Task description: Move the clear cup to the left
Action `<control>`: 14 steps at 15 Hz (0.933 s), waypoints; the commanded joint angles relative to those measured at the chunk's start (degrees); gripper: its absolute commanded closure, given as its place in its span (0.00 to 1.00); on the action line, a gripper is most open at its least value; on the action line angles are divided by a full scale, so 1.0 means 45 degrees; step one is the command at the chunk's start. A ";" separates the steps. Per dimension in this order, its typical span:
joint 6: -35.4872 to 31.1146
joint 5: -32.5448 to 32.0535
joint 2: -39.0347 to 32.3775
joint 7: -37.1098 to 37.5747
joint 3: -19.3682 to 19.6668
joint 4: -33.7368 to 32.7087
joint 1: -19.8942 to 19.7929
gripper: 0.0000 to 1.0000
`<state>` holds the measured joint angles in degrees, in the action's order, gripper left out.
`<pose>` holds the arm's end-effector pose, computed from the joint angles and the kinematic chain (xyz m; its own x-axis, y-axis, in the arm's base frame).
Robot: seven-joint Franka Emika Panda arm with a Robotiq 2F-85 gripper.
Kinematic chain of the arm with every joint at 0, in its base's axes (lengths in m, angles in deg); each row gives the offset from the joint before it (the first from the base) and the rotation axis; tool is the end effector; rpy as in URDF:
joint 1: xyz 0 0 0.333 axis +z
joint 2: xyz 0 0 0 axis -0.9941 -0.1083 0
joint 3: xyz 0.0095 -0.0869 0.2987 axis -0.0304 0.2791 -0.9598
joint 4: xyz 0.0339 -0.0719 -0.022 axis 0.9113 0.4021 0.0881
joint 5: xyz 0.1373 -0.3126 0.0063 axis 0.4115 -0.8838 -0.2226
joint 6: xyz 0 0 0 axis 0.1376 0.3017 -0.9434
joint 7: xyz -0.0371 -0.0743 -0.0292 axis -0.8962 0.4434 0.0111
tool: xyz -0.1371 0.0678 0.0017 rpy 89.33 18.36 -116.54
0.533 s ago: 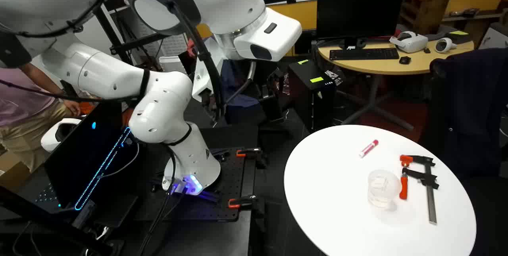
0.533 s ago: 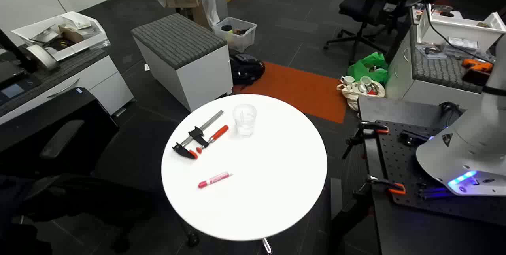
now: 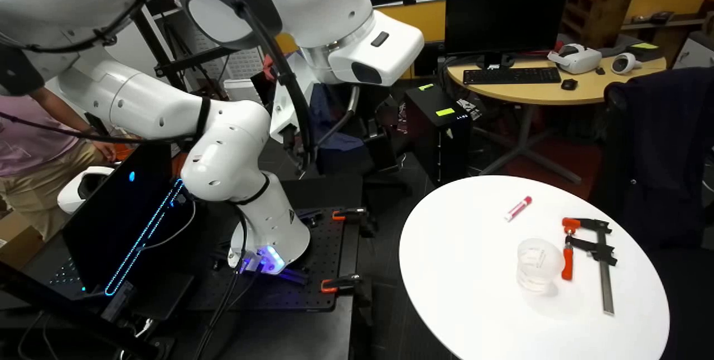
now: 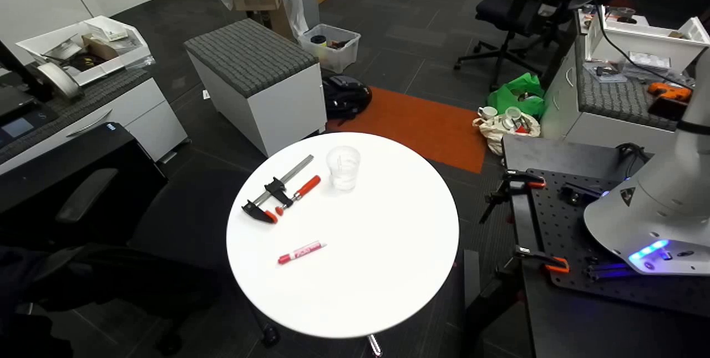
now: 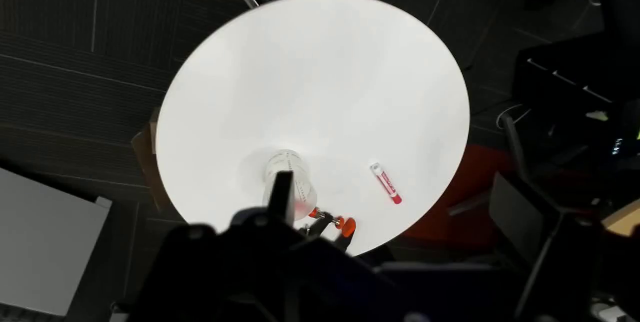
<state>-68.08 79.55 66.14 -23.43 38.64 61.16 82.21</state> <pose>0.2526 -0.1112 0.4774 0.9718 0.0926 0.2170 0.1330 -0.9747 -0.1795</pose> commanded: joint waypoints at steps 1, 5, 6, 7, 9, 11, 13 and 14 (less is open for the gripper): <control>-0.0283 0.0300 -0.0259 -0.0102 -0.0146 -0.0067 -0.0126 0.00; -0.1034 0.0519 -0.0750 -0.0072 -0.0160 -0.0191 0.0084 0.00; -0.1323 0.0578 -0.0862 -0.0139 -0.0195 -0.0175 0.0171 0.00; -0.1593 0.0650 -0.0961 -0.0160 -0.0244 -0.0170 0.0240 0.00; -0.2249 0.0731 -0.1262 -0.0178 -0.0410 -0.0151 0.0394 0.00; -0.2891 0.0789 -0.1649 -0.0110 -0.0615 -0.0163 0.0542 0.00; -0.3516 0.0798 -0.2156 -0.0023 -0.0833 -0.0240 0.0666 0.00; -0.3823 0.0811 -0.2501 0.0039 -0.0947 -0.0308 0.0732 0.00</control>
<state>-81.45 81.87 59.53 -23.42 36.10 61.12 84.90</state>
